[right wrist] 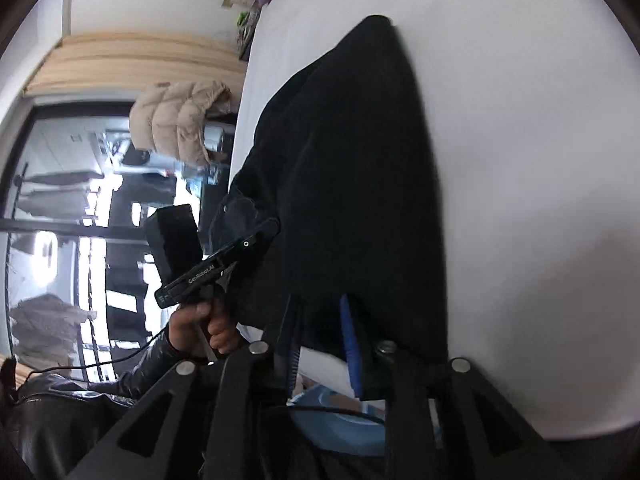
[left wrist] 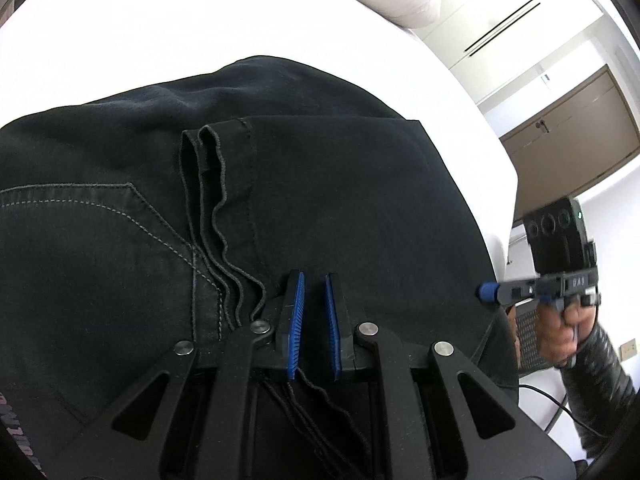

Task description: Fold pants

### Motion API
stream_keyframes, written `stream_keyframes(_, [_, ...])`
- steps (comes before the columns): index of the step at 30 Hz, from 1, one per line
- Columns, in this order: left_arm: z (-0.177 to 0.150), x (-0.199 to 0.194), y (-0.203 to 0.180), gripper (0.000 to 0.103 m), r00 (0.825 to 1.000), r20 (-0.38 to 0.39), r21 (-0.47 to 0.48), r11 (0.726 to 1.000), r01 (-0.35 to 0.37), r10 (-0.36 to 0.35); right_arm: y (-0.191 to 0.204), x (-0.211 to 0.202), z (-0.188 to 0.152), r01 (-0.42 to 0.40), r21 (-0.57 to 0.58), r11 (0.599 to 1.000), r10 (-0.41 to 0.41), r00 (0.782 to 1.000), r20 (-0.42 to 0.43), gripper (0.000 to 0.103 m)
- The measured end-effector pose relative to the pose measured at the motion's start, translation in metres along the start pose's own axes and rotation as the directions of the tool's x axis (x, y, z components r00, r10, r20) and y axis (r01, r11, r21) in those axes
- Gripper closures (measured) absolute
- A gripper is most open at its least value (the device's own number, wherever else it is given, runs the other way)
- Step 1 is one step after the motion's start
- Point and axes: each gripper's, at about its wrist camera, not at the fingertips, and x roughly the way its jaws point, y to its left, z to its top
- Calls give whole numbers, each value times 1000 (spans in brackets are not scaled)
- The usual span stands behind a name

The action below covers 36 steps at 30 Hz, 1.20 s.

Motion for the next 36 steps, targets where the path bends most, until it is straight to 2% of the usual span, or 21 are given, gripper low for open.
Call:
stream_keyframes(1, [-2,-6,2,92,1000,3,0,1000,0,0,-5,-1,-3,-5,18,1000,5,1000,13,84])
stream_keyframes(3, [-3,-9,0,92,1000,11,4,1000,-1,1,-16,3,-3,2,48,999,-5,999,47,103])
stream_keyframes(6, [-4,-19,0,92,1000,25,1,1000,9,-9,-30,-1,-12,-44,58,997,38,994,99,103])
stream_keyframes(8, [-10,-33,-5,92,999,51,18,1000,-16,15,-22,-9,-17,-11,54,998,5,994,110,102])
stream_keyframes(9, [-14,-42,-7,92,997,68,29,999,-25,23,-12,-12,-17,18,27,999,-21,993,118,93])
stream_keyframes(11, [-23,-68,-12,92,992,122,41,998,-40,35,15,-28,-21,6,-27,1000,-1,982,189,22])
stream_keyframes(13, [-31,-94,-9,92,984,175,22,999,-30,26,43,-45,-25,-101,-67,993,118,936,331,0])
stream_keyframes(14, [-39,-116,-5,90,975,223,0,1000,-14,14,59,-50,-24,-150,-127,981,188,903,387,0])
stream_keyframes(16, [-52,-143,7,72,962,274,-52,999,-3,18,75,-46,-16,-162,-173,971,220,890,399,2])
stream_keyframes(17, [-64,-160,20,38,951,306,-115,993,6,30,78,-40,-8,-170,-164,972,222,894,390,9])
stream_keyframes(18, [-73,-173,30,10,941,336,-165,986,16,41,78,-29,0,-190,-136,972,228,900,371,14])
stream_keyframes(19, [-86,-187,42,6,921,384,-225,974,32,58,78,-20,6,-206,-119,971,235,905,354,23])
stream_keyframes(20, [-102,-203,55,6,893,441,-291,955,55,83,76,-3,14,-207,-91,974,226,916,331,27])
stream_keyframes(21, [-117,-215,68,5,876,471,-355,932,80,104,74,7,17,-200,-71,977,212,925,317,28])
stream_keyframes(22, [-128,-222,79,5,871,478,-405,909,103,115,71,17,20,-193,-47,980,198,932,304,31])
stream_keyframes(23, [-144,-229,93,5,867,481,-474,870,136,126,66,30,23,-192,-8,981,186,940,286,35])
stream_keyframes(27, [-185,-237,130,5,852,507,-633,727,264,133,64,59,23,-193,44,980,177,955,238,37])
stream_keyframes(29, [-192,-238,136,5,851,503,-661,703,263,155,65,61,25,-200,47,979,184,955,233,37])
stream_keyframes(32, [-195,-239,137,6,848,503,-673,693,260,170,72,61,30,-187,47,981,171,958,232,37])
stream_keyframes(34, [-199,-243,139,6,833,525,-673,684,281,174,70,56,31,-179,55,982,161,958,238,37])
stream_keyframes(36, [-203,-241,144,6,831,530,-680,670,297,170,66,59,32,-172,69,983,152,961,231,37])
